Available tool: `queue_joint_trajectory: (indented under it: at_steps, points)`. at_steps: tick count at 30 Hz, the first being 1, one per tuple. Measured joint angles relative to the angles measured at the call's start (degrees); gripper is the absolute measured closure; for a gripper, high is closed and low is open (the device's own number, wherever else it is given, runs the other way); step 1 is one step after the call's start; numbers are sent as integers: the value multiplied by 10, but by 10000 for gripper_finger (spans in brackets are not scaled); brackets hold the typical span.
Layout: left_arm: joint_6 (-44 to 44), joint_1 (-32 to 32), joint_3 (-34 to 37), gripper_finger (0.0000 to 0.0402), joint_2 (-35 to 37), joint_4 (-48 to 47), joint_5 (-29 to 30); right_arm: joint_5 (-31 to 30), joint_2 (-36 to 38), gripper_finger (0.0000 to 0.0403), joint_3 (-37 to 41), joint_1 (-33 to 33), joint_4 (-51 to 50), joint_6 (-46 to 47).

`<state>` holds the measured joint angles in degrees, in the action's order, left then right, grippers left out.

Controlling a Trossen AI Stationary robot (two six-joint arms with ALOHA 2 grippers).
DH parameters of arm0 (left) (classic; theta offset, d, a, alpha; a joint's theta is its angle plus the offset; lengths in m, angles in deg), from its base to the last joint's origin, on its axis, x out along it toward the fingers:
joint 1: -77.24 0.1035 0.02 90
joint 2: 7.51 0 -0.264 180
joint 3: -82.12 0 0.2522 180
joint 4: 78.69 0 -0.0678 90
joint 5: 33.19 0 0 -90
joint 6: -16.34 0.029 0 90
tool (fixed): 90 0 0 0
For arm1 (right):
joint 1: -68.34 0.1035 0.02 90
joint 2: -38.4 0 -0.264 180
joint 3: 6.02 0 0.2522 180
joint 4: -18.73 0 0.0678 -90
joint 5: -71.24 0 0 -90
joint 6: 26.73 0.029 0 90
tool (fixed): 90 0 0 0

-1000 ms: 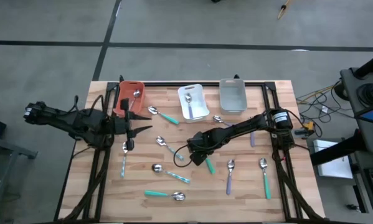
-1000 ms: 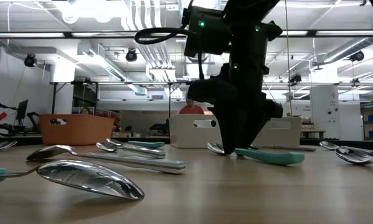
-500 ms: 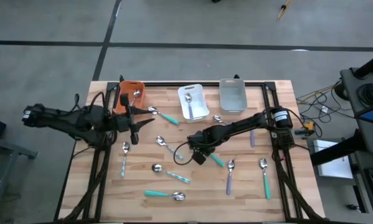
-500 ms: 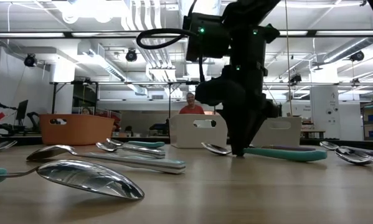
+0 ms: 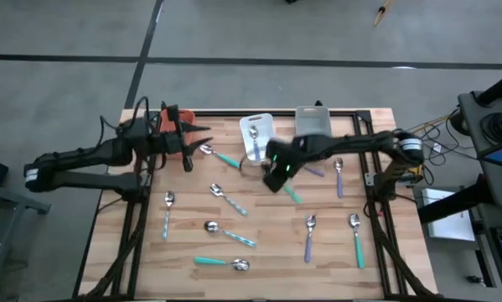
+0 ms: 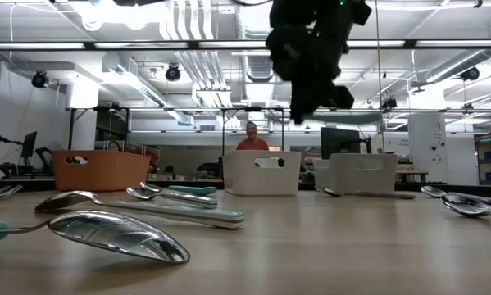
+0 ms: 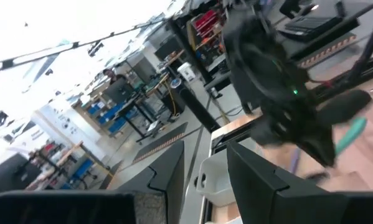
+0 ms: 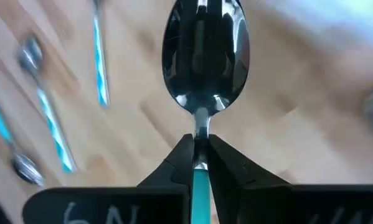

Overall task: Sort silverware by color (type)
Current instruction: Put the blue spoon into the gray bin

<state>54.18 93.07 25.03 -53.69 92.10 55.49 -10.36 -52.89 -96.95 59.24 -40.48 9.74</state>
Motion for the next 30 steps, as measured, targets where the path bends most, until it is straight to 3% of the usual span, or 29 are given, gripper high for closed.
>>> queue_joint_trajectory:
  at_steps: [7, 13, 18, 24, 30]
  points:
    - [-29, 135, 0, 299, -42, 21, -115, -1, 57, 383, 0, -142, 4, -38]
    - [-29, 221, 0, 299, -97, 60, -119, 69, 49, 383, 0, -271, -1, -82]
    - [-30, 283, 0, 299, -144, 106, -120, 87, 36, 383, 0, -353, -42, -111]
    - [-50, 344, 0, 299, -210, 221, -148, 91, 13, 383, 0, -388, -115, -137]
    - [-86, 382, 0, 299, -266, 334, -147, 92, -9, 383, -1, -393, -126, -142]
